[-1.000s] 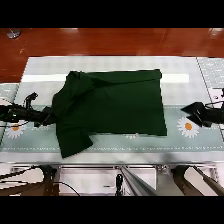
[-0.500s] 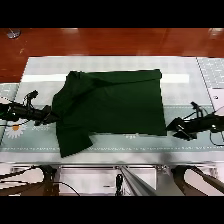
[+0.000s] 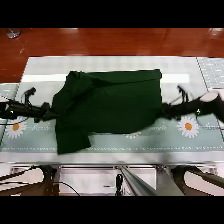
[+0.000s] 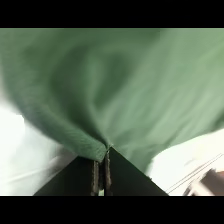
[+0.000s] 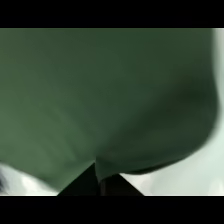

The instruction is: Fold the shirts.

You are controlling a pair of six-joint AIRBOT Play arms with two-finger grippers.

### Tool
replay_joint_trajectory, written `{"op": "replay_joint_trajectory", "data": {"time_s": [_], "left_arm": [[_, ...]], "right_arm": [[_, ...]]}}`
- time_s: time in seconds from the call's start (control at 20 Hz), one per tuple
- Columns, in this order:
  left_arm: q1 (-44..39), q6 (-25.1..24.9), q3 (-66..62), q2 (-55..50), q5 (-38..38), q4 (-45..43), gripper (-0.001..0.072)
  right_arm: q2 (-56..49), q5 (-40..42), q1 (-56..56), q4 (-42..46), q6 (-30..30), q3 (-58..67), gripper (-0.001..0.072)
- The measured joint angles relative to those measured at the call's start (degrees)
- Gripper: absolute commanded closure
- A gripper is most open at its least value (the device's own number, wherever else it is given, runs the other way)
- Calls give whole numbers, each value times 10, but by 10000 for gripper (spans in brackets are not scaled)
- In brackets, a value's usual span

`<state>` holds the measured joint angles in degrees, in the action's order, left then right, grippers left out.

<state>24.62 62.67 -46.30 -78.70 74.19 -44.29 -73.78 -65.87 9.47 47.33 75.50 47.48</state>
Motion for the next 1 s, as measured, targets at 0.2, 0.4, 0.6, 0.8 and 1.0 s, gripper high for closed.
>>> {"op": "replay_joint_trajectory", "data": {"time_s": [0.2, 0.4, 0.6, 0.8, 1.0], "left_arm": [[-10, -13, -127, 83, -37, 152, 686], [-18, -12, -319, 173, -132, 217, 686], [-16, 35, -476, 266, -168, 125, 686], [-15, 101, -538, 375, -167, -41, 687], [-25, 142, -553, 466, -119, -195, 687]], "right_arm": [[-3, -45, -9, 14, 24, 287, 684], [6, -99, -12, 69, 68, 607, 684], [111, -146, -12, 111, 80, 714, 684], [241, -162, -12, 183, 96, 687, 685], [322, -191, -12, 220, 108, 672, 684]]}}
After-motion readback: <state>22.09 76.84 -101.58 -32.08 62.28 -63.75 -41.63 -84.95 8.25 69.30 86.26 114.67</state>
